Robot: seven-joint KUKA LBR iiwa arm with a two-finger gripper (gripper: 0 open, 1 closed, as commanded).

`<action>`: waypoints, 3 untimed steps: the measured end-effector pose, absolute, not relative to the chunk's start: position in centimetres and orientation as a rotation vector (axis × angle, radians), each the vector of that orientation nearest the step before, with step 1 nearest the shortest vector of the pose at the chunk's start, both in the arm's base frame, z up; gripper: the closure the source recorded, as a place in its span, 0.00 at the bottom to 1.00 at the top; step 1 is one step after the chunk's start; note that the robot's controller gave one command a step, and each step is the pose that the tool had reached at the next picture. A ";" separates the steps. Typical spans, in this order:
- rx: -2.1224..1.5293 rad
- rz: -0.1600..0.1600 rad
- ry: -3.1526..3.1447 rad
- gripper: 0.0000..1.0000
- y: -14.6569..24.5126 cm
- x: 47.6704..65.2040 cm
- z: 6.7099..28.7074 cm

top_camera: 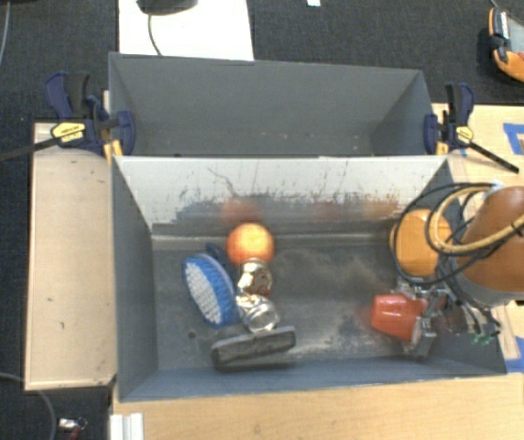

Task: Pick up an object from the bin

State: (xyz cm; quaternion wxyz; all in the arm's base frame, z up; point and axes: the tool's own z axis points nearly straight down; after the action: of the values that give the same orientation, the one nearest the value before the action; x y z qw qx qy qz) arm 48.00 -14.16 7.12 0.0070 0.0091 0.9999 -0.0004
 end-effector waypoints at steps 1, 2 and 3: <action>0.027 -0.001 3.128 1.00 -14.2 48.0 7.1; 0.021 0.000 3.132 1.00 -14.1 47.8 8.9; 0.015 -0.002 3.128 1.00 -14.1 48.0 11.0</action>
Offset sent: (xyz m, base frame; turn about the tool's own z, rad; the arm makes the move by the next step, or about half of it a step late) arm 0.0000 0.0001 0.0436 -0.0007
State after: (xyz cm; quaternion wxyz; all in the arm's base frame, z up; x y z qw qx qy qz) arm 47.97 -14.15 10.97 0.0069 0.0048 1.0000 -0.0006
